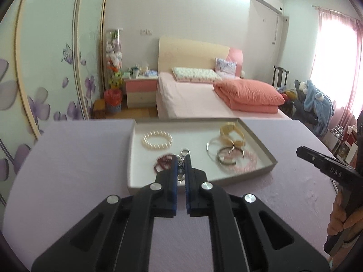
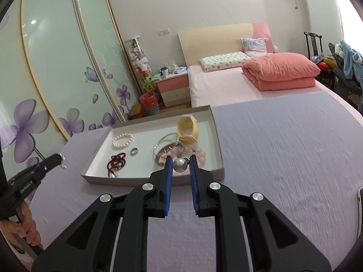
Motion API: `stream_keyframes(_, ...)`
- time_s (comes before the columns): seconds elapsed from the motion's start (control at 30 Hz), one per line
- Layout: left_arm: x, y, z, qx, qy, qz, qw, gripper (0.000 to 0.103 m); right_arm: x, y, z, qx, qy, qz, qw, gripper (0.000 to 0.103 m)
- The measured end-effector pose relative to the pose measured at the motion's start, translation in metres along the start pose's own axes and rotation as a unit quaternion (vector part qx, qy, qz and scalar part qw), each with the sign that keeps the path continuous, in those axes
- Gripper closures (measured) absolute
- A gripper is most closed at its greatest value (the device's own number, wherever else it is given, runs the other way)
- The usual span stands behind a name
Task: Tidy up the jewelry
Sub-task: 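Lower the cluster earring into the tray and open the left tool while the right carries the pearl earring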
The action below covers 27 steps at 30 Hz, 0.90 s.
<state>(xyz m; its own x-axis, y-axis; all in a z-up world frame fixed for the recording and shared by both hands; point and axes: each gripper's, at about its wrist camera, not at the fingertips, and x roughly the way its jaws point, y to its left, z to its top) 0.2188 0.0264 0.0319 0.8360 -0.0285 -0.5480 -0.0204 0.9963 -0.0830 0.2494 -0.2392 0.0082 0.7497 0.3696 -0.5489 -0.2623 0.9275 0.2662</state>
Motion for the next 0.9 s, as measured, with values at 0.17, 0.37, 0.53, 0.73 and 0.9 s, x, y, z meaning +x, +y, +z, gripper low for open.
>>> stream_keyframes(0.17, -0.004, 0.001, 0.003, 0.005, -0.009, 0.005, 0.9999, 0.097, 0.002, 0.014, 0.002, -0.010, -0.002, 0.009, 1.000, 0.087)
stream_keyframes(0.37, -0.003, 0.000, 0.000, 0.003, -0.006, 0.001, 1.0000, 0.097, 0.003, 0.025, -0.002, -0.023, 0.004, 0.016, 1.000, 0.087)
stream_keyframes(0.53, -0.003, 0.003, -0.002, 0.001, -0.004, -0.004, 1.0000, 0.097, 0.003, 0.028, -0.003, -0.026, 0.004, 0.015, 1.000, 0.087)
stream_keyframes(0.73, 0.003, 0.005, 0.007, -0.008, -0.008, -0.007, 0.9999, 0.097, 0.007, 0.028, 0.003, -0.026, -0.001, 0.009, 1.000, 0.087)
stream_keyframes(0.9, 0.027, 0.003, 0.025, -0.018, -0.012, -0.018, 0.9996, 0.097, 0.018, 0.029, 0.014, -0.031, -0.010, 0.004, 0.999, 0.087)
